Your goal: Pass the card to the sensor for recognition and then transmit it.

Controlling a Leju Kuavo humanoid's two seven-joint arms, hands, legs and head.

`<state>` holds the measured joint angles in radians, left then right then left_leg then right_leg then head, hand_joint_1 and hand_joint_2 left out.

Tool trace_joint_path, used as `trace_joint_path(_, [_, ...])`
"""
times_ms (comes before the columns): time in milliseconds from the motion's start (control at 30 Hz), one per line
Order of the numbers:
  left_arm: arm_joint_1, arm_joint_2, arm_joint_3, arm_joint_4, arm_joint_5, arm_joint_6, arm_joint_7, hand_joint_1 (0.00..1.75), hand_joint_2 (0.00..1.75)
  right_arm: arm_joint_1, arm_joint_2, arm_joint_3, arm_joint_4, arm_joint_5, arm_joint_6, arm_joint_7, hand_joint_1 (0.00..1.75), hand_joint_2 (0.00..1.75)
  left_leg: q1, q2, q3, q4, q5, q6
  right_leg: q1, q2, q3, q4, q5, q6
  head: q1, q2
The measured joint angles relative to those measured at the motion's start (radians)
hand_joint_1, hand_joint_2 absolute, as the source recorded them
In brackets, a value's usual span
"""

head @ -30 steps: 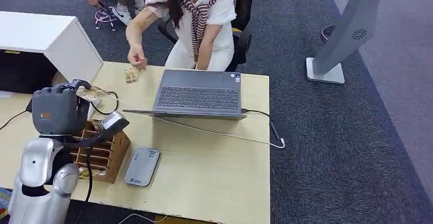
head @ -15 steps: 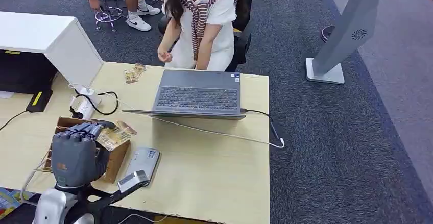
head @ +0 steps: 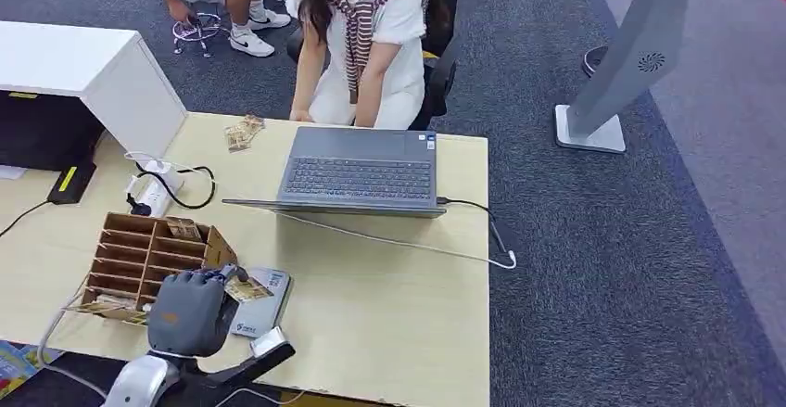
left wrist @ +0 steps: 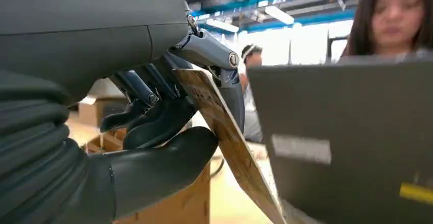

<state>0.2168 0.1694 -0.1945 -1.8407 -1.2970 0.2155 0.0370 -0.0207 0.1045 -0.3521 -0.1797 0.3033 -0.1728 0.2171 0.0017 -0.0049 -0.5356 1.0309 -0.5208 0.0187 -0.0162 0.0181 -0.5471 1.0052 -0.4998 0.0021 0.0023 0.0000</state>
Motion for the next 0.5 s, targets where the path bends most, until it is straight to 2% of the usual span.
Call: trace_joint_path(500, [-0.026, 0.018, -0.022, 0.140, 0.019, -0.092, 0.070, 1.75, 1.75, -0.001, 0.000, -0.002, 0.000, 0.021, 0.026, 0.002, 0.00, 1.75, 0.000, 0.000, 0.000, 0.000, 0.000, 0.000, 0.000, 0.000, 0.000, 0.000, 0.000, 0.000, 0.000, 0.000])
